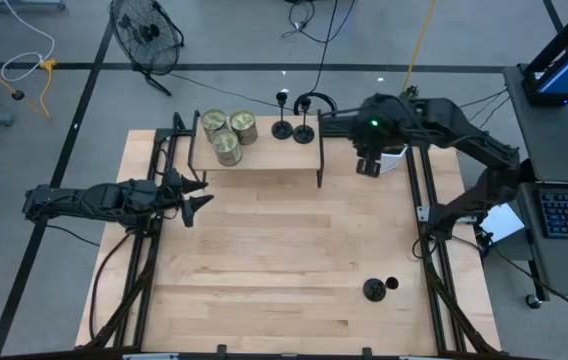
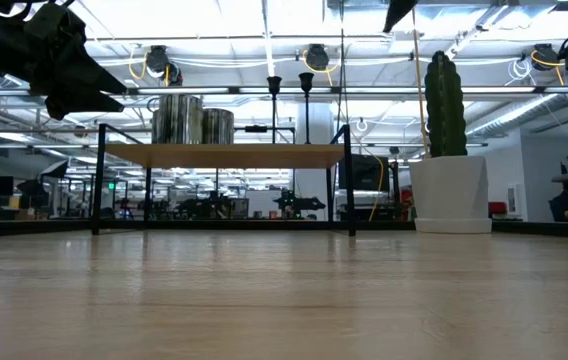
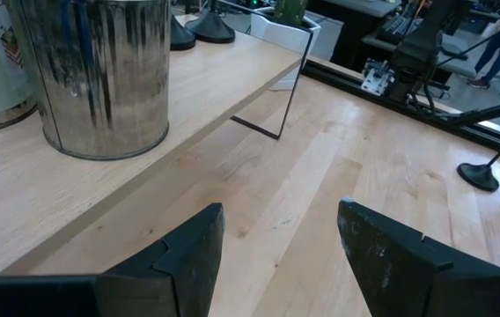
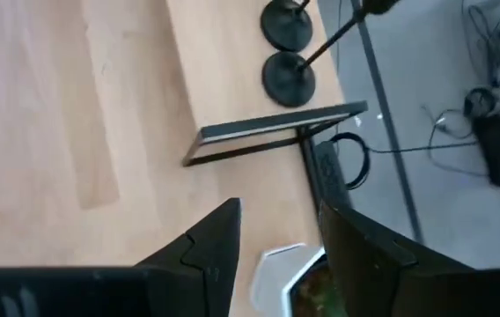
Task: Pick & Place candle stick holders
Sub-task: Put the black candle holder on the shelf
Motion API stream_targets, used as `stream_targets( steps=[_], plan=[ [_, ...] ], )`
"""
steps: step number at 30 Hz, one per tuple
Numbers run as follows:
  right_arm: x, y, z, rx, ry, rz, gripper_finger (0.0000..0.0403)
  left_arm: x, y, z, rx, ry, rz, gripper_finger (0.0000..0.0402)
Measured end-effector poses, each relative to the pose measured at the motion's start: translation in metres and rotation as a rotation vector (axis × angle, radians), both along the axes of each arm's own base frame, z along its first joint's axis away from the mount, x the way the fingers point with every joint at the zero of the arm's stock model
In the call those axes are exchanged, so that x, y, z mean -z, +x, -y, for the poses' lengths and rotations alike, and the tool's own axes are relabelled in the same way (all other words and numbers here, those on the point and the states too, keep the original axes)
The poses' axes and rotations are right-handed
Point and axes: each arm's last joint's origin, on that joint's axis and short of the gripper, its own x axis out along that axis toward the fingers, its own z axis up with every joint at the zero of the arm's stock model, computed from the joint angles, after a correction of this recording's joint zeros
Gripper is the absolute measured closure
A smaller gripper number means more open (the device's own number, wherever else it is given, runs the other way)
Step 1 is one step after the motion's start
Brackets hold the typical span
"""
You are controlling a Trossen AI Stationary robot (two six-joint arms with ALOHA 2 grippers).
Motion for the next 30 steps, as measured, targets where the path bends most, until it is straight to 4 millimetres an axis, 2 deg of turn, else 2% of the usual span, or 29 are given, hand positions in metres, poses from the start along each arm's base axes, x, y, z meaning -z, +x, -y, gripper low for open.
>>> stream_targets(
  steps=[9, 13, 24, 27, 30],
  plan=[
    [-0.004, -0.029, -0.024, 0.105, 0.139, -0.013, 0.0250, 0.000, 0.000, 0.000, 0.005, 0.014, -0.005, 0.0169],
    [-0.010, -0.041, -0.034, 0.067, 0.242, 0.044, 0.0250, 0.000, 0.000, 0.000, 0.005, 0.014, -0.002, 0.0169],
    [-0.027, -0.074, -0.069, -0.058, 0.306, 0.152, 0.0250, -0.001, 0.000, 0.000, 0.015, 0.009, 0.002, 0.0169],
    [-0.024, -0.076, -0.080, -0.106, 0.322, 0.143, 0.0250, -0.002, 0.001, 0.003, 0.090, -0.004, 0.017, 0.0169],
    [-0.012, -0.077, -0.090, -0.124, 0.349, 0.095, 0.0250, -0.007, 0.003, 0.010, 0.256, 0.039, 0.051, 0.0169]
  ],
)
